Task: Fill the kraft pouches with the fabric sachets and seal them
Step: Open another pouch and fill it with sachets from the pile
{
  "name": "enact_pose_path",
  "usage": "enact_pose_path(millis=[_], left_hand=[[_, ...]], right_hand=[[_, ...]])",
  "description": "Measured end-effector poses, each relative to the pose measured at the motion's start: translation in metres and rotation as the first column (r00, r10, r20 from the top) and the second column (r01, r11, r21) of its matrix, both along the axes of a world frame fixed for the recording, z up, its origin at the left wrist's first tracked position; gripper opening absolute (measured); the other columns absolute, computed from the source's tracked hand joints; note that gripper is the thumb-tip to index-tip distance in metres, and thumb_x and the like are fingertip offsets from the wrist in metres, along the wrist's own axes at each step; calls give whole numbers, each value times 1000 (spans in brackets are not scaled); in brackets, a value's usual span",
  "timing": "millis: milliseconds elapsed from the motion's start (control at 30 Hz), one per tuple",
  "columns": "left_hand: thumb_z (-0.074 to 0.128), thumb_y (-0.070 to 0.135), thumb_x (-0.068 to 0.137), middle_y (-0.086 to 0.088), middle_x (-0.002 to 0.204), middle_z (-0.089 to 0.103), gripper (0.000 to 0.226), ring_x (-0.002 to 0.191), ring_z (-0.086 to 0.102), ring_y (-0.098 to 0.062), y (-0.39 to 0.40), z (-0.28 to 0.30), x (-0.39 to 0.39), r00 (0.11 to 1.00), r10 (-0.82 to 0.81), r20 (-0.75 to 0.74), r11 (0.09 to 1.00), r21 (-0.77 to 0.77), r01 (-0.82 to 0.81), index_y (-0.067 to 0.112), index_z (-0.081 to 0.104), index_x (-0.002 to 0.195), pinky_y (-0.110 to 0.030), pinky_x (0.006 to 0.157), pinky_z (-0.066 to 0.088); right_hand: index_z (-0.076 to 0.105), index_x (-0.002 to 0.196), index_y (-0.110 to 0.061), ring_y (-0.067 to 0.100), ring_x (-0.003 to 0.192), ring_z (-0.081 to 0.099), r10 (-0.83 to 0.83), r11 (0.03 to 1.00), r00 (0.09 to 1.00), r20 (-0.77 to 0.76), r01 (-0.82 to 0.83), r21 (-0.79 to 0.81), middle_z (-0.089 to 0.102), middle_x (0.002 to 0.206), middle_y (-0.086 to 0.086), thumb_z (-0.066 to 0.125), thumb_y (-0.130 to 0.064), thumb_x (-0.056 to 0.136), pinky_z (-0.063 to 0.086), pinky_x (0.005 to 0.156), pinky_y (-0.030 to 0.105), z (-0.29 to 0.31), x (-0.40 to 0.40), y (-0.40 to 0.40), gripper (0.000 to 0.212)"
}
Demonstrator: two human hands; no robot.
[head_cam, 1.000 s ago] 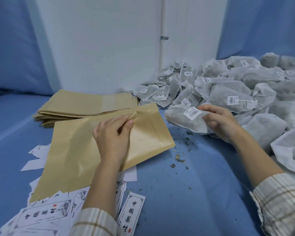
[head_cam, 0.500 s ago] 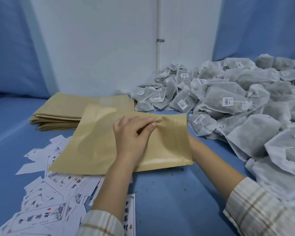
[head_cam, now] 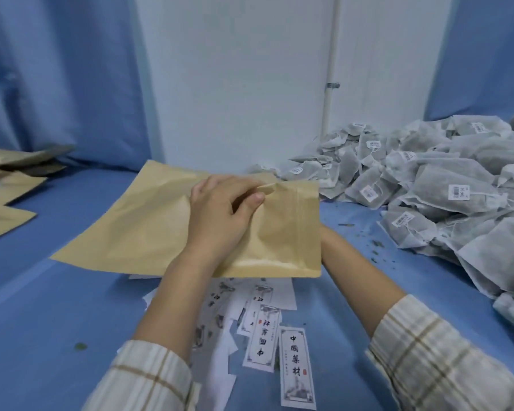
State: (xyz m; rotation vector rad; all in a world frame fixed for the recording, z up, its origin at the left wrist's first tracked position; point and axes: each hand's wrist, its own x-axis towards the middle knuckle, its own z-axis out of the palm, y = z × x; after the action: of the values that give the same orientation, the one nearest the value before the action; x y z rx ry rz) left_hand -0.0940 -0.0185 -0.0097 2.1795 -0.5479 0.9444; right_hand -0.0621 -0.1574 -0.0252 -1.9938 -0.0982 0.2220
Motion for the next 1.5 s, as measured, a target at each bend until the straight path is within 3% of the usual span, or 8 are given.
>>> enact_pose_path(millis=[133, 433, 633, 767, 900, 1067, 1200, 1500], left_hand=[[52, 34, 82, 16, 94, 62, 30, 101, 53, -16, 68, -13, -8, 991, 118, -60, 993, -4, -118, 20, 71, 101, -26, 94, 23], [64, 13, 88, 13, 95, 66, 14, 99, 56, -18, 135, -51, -12, 973, 119, -198, 966, -204, -160, 15, 72, 100, -42, 98, 39], [63, 17, 89, 18, 99, 64, 19, 102, 54, -14, 138, -56, -9, 969, 121, -215, 967, -195, -164, 21, 72, 105, -46, 103, 34], [62, 17, 90, 17, 100, 64, 20, 103, 53, -14, 138, -57, -8, 965, 135, -226, 965, -191, -180, 22, 71, 106, -46, 104, 32], [62, 17, 89, 21, 96, 61, 19, 100, 52, -11, 138, -58, -7, 963, 137, -230, 962, -201, -185, 21, 72, 105, -47, 103, 34], [62, 16, 89, 28, 92, 58, 20, 98, 50, -7, 136, -60, -9, 965, 134, -227, 963, -201, -181, 24, 71, 106, -46, 104, 34], [62, 16, 90, 21, 93, 61, 21, 98, 50, -8, 136, -61, -9, 963, 148, -226, 961, -197, -194, 24, 71, 107, -44, 103, 34], [63, 14, 89, 26, 93, 60, 22, 97, 51, -3, 135, -61, -11, 969, 126, -214, 964, -204, -170, 23, 71, 107, -31, 97, 39]], right_hand=[[48, 84, -8, 9, 62, 35, 158, 985, 987, 21, -156, -79, 36, 72, 1, 25, -8, 101, 44, 73, 22, -6, 0, 66, 28], [37, 63, -13, 8, 56, 31, 236, 972, 960, -154, -231, 50, 33, 64, 1, 33, -6, 100, 33, 41, 8, -24, -1, 136, 38], [66, 96, -7, 7, 74, 58, 250, 962, 908, 336, -194, -191, 67, 83, 2, 54, 1, 88, 47, 68, 21, -34, 2, 89, 17], [65, 97, -27, 9, 86, 60, 230, 928, 907, 352, -95, -361, 67, 90, -5, 66, -26, 84, 43, 74, 9, -44, 8, 36, 13], [49, 133, -25, 7, 119, 37, 389, 707, 912, 129, -206, -677, 44, 125, -12, 59, -69, 65, 33, 102, 27, -64, 5, 24, 81], [63, 111, -23, 3, 92, 53, 302, 818, 883, 360, -46, -573, 57, 99, -14, 71, -49, 71, 37, 71, 4, -74, 9, 22, 48], [65, 75, -28, 3, 55, 51, 24, 975, 956, 293, 43, -219, 60, 58, -14, 74, -37, 75, 39, 50, 9, -77, 6, 14, 13], [72, 82, -31, 0, 66, 52, -165, 956, 894, 416, 248, -154, 60, 63, -22, 63, -32, 87, 39, 65, 16, -63, 5, -4, 11]])
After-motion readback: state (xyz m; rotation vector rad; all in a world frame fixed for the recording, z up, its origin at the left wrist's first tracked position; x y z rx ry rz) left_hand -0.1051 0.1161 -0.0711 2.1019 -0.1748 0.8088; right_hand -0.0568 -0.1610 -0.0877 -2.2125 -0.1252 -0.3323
